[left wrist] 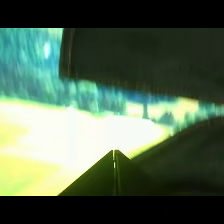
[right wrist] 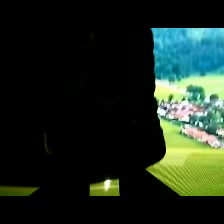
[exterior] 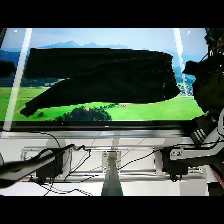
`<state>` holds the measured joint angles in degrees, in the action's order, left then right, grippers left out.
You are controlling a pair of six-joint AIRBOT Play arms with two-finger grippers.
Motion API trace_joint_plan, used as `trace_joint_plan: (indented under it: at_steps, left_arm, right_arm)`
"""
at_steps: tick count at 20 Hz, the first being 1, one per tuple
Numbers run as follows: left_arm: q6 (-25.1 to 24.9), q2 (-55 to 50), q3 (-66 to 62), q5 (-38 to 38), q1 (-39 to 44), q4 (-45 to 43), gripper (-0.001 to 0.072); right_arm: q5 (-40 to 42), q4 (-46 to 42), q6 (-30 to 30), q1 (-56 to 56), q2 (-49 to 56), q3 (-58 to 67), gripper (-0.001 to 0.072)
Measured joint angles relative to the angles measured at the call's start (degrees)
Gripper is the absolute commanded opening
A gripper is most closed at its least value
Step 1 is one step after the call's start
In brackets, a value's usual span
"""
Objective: Fold the clothes and pants, and hang the long-sleeved shirts on hangers.
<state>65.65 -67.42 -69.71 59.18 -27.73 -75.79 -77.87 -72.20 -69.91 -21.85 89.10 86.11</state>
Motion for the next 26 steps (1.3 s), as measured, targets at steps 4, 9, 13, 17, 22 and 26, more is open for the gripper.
trace_joint_plan:
  at_steps: [4, 9, 13, 17, 22, 26]
  left_arm:
    - [-3.6, 4.4, 13.3, 0.9, -4.8, 1.7, 0.0628]
    - [-15.1, 5.7, 25.1, -0.8, -6.8, 0.0, 0.0628]
    - [-18.1, 6.0, 30.4, -7.8, -7.1, -3.7, 0.0502]
    - [-19.2, 6.1, 32.2, -17.6, -7.1, -5.2, 0.0192]
    - [-19.6, 6.1, 32.7, -22.9, -7.1, -6.1, 0.0031]
    - [-19.6, 6.1, 31.0, -27.2, -6.6, -6.2, 0.0027]
  right_arm:
    - [-8.6, -1.5, -0.9, -0.5, -0.2, 0.0, 0.0202]
    - [-12.1, -1.8, -1.4, -0.6, -0.3, 0.0, 0.0202]
    - [-12.3, -2.1, -1.5, -0.6, -0.3, 0.0, 0.0202]
    - [-12.3, -3.3, -1.5, -0.6, -0.3, 0.0, 0.0202]
    - [-11.6, -5.3, -1.1, -0.7, -0.3, 0.0, 0.0200]
    - [-11.1, -5.8, -0.1, -1.2, -0.3, -0.3, 0.0053]
